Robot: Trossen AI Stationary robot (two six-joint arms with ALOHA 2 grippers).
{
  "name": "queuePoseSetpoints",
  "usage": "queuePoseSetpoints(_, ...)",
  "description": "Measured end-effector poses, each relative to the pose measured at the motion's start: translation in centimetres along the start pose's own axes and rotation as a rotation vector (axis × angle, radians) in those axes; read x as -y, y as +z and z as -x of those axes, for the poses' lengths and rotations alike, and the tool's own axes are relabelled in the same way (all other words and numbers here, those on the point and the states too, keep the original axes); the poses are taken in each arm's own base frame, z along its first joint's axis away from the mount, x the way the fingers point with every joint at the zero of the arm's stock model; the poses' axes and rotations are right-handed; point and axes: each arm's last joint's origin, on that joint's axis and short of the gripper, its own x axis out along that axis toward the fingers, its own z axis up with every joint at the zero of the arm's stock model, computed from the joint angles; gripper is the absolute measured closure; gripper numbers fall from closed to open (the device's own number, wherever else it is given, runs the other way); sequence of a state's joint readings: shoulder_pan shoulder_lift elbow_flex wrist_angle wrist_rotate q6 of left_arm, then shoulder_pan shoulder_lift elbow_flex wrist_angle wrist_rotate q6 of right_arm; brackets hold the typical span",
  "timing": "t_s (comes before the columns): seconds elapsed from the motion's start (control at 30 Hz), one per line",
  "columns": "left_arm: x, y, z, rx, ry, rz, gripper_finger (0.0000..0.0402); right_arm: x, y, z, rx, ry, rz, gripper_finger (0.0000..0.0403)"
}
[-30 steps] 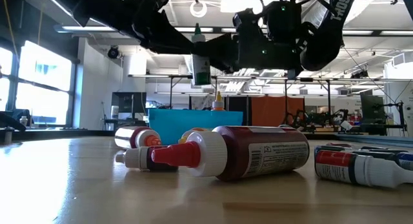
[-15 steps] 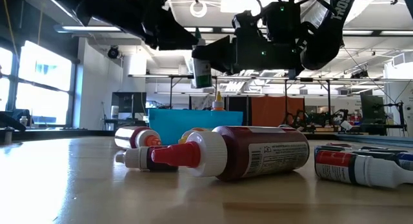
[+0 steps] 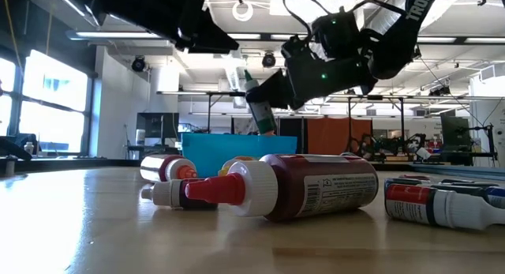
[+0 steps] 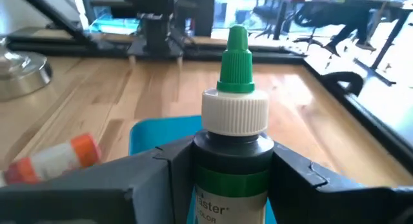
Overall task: Pick & Place food coloring
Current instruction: Put the big green food coloring bottle into the bin
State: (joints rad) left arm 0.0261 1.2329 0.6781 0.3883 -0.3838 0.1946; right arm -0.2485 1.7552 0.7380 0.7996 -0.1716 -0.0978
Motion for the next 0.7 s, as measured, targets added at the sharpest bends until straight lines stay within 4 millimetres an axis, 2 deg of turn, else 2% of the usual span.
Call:
queuePoseSetpoints(0.3,-0.2,0.0,0.4,-0.021,0.0,-0.027,0.0101,-0.3,0.8,0.0,0.076,0.044,0.057,0.0253)
queuePoseSetpoints(0.47,-0.2,-0.1,0.4,-0.035,0.025,-0.027,0.0101,0.6,0.9,0.7,0.031,0.035,0.045,0.0253)
queuePoseSetpoints(0.6,-0.3,-0.2,0.4,-0.042,0.044,-0.025,0.0101,0.8,-0.2,2.9,0.01,0.018,0.03,0.0253)
queuePoseSetpoints(0.7,-0.3,-0.1,0.4,-0.035,0.048,-0.022,0.0101,0.7,-0.7,5.3,0.092,0.001,0.009,0.0253)
